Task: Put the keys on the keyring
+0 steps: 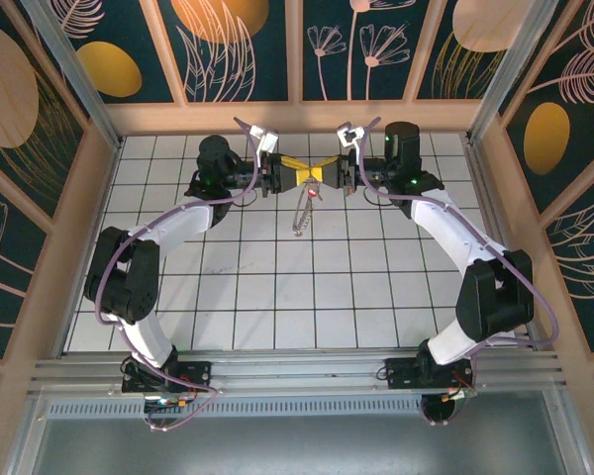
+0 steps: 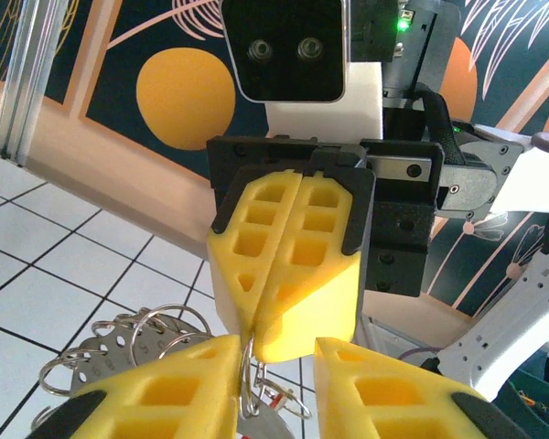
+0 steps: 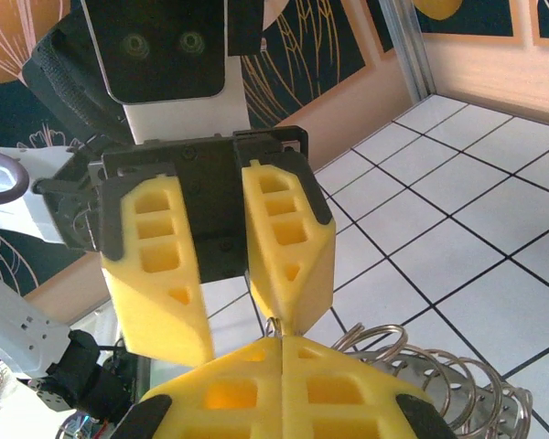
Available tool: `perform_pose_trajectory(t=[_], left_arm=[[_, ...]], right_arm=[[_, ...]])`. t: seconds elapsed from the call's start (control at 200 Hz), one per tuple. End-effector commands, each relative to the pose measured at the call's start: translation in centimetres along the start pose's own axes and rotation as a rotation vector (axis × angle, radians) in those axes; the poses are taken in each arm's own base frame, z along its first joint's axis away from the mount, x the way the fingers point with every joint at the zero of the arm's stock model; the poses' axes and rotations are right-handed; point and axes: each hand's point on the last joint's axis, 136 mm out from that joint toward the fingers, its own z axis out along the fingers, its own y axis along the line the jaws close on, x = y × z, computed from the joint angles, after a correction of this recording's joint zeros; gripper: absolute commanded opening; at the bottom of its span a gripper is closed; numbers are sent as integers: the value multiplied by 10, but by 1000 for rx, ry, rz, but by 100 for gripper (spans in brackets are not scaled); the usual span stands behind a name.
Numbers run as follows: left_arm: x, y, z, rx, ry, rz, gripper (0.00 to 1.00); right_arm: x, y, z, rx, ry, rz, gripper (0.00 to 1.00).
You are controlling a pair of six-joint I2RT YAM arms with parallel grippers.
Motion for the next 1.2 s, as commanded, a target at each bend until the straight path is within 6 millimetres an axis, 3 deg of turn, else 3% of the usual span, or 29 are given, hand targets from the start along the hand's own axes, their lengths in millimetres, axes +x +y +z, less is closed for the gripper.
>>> perform_pose_trajectory(t=[0.0, 0.12, 0.285, 0.425, 0.521, 0.606, 0.801, 0.971, 1.196], left_arm=[[-2, -12, 6, 58, 11, 44, 22], [1, -16, 9, 74, 21, 48, 20], [2, -17, 8, 73, 21, 50, 0], [-1, -17, 8, 54, 3, 58, 0], [-7, -16, 7, 28, -22, 63, 0], [-11, -16, 6, 16, -37, 63, 0], [-19, -22, 5, 29, -62, 62, 0], [-22, -26, 5, 36, -68, 60, 0], [-25, -29, 4, 42, -75, 60, 0]], right_arm=[[-21, 8, -2, -23, -40, -70, 0], [-21, 6, -1, -14, -41, -68, 0], [-22, 5, 0, -14, -45, -65, 0], [-25, 4, -3, -1, -60, -59, 0], [-31, 9, -13, 24, -94, -72, 25], [-32, 14, -27, 44, -133, -77, 35], [-17, 19, -42, 68, -171, -65, 43], [1, 20, -39, 33, -162, -44, 49], [9, 23, -28, -3, -144, -49, 51]])
